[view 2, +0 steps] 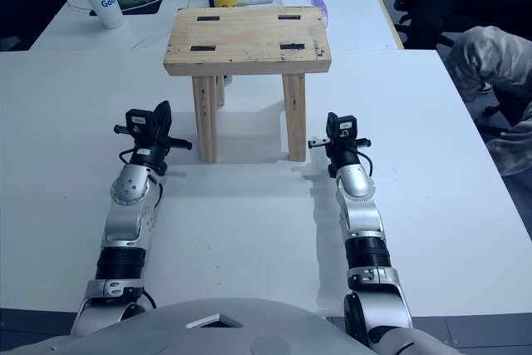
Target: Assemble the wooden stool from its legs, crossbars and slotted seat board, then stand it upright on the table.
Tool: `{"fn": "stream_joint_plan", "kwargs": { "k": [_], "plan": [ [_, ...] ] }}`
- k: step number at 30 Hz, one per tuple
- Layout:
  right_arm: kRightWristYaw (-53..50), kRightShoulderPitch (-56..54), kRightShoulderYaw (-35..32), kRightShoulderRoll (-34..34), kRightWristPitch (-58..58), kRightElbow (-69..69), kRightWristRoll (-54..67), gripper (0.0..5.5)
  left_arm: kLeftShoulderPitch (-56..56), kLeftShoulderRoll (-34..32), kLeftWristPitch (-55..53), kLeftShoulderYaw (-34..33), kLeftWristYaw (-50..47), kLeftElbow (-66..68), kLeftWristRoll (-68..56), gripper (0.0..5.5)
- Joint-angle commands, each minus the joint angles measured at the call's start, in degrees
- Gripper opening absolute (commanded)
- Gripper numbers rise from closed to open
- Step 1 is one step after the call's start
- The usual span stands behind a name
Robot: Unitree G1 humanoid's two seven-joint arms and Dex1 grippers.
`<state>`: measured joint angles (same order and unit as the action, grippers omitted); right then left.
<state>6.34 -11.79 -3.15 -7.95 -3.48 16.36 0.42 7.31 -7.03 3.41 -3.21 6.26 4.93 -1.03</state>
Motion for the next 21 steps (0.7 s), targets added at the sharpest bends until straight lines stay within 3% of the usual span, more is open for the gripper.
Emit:
{"fn": "stream_joint_plan", "kwargs": {
  "k": [1, 21],
  "plan": [
    [-0.5, -1.2, -0.3, 0.0, -0.5, 1.1, 0.1, 0.02, 1.3, -0.8, 0.8, -0.2, 0.5, 1.7, -0.1, 0.00],
    [-0.7, -4.1, -0.5, -1.0, -2.9, 5.5, -0.6, 0.02, 4.2, -1.3, 2.7, -0.3, 1.1, 5.9, -0.4, 0.00]
  ]
}}
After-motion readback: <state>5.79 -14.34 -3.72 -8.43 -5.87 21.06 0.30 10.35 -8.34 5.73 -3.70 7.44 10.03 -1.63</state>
